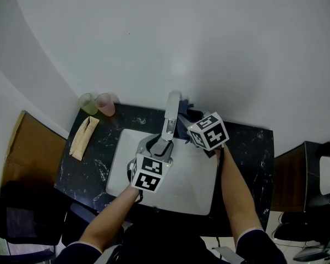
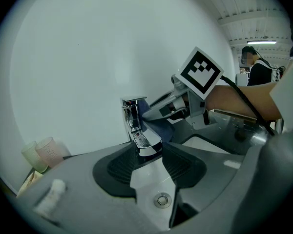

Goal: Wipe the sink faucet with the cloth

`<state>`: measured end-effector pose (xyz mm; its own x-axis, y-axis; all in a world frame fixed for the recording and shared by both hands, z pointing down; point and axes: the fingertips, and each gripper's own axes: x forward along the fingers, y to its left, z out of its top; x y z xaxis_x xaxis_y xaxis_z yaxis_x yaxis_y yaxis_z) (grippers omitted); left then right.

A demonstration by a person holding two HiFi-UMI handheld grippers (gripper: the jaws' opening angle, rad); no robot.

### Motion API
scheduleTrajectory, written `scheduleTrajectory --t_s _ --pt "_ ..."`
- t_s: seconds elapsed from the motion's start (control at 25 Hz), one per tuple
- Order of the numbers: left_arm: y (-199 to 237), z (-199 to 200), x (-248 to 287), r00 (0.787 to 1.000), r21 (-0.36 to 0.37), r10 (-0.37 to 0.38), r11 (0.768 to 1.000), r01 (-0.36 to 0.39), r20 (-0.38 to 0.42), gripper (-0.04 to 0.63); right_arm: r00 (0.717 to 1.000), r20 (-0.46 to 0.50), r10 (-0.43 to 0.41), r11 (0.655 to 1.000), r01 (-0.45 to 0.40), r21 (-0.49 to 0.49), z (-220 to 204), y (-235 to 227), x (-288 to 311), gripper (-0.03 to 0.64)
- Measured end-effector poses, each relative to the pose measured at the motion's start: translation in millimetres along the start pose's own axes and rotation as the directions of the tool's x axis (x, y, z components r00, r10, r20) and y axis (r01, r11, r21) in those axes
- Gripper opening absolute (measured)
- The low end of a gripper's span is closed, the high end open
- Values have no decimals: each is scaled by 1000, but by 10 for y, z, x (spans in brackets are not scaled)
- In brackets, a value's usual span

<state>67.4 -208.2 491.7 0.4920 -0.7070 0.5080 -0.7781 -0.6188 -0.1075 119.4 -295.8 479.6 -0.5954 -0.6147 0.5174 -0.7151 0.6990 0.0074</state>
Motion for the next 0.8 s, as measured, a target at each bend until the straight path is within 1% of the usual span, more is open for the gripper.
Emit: scheduleTrajectory --t_s 0.24,0.36,0.56,0.8 --pt "5 2 7 1000 -2 -4 1000 4 -5 172 999 41 -22 996 25 -85 264 39 -179 81" --pt "2 5 1 1000 -2 -5 1000 5 -4 172 999 44 -30 994 35 -107 296 48 -207 81" --pt "-1 9 9 1000 -2 -6 1000 6 -11 172 999 -11 -53 995 52 -89 121 -48 -57 81" --pt "-15 6 2 1000 -1 -16 1000 16 -11 173 995 -95 -38 999 34 -39 -217 -79 171 81"
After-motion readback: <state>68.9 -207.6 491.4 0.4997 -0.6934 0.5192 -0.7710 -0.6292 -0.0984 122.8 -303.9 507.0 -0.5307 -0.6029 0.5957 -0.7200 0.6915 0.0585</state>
